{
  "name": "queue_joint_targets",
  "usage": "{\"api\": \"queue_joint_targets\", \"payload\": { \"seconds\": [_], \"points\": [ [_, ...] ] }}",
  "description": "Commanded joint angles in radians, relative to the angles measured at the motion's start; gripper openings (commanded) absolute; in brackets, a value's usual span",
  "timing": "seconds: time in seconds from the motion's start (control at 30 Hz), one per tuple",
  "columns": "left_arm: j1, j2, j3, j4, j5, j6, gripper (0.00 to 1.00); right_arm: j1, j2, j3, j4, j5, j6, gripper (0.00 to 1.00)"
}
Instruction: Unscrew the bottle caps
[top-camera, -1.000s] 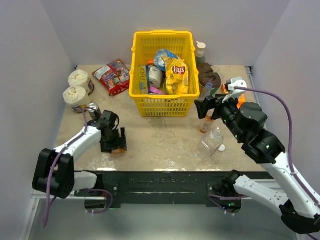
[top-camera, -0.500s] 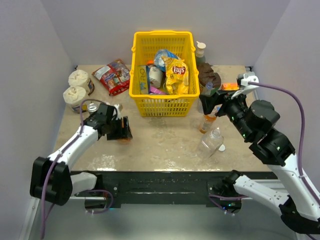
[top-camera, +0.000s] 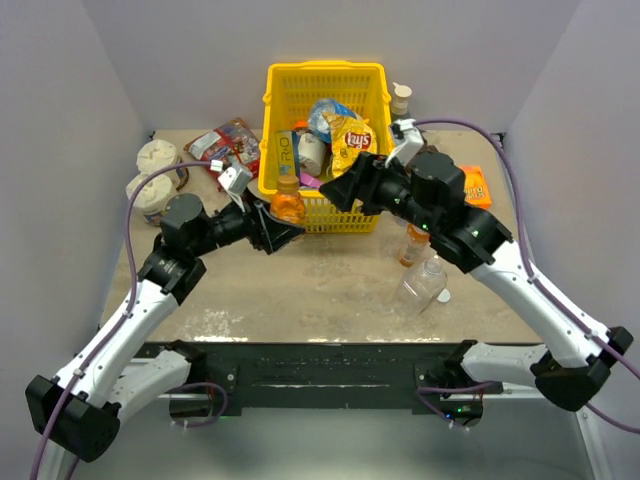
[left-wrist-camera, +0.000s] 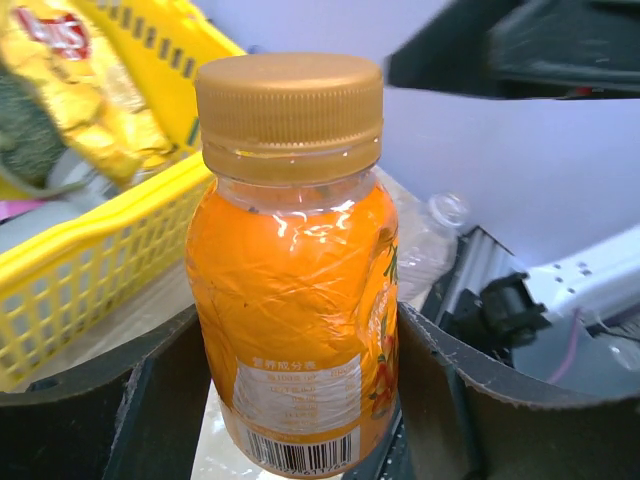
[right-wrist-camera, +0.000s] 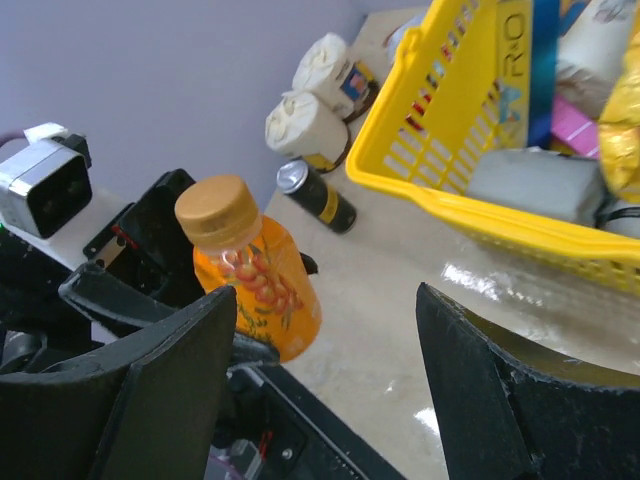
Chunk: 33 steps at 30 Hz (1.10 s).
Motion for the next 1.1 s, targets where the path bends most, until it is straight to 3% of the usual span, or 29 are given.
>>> {"api": "queue_joint_targets", "payload": {
  "seconds": [0.0, 0.33, 0.67, 0.77, 1.07],
  "points": [
    [-0.011, 0.016, -0.048, 0.176, 0.188, -0.108, 0.51, 0.055, 0.055, 0.133, 0.033, -0.046, 0.028, 0.77],
    [-0.014, 0.001, -0.081, 0.200, 0.234, -0.124, 0.51, 0.134, 0.208, 0.260, -0.037, -0.006, -0.026, 0.74],
    [-0.016, -0.018, -0.099, 0.206, 0.223, -0.147, 0.50, 0.184, 0.261, 0.322, -0.122, 0.053, -0.084, 0.68],
    [-0.016, -0.021, -0.098, 0.198, 0.223, -0.145, 0.50, 0.190, 0.261, 0.316, -0.111, 0.059, -0.087, 0.51],
    [-0.016, -0.030, -0.090, 0.196, 0.248, -0.141, 0.48, 0.191, 0.251, 0.277, -0.067, 0.020, -0.112, 0.20]
  ]
}}
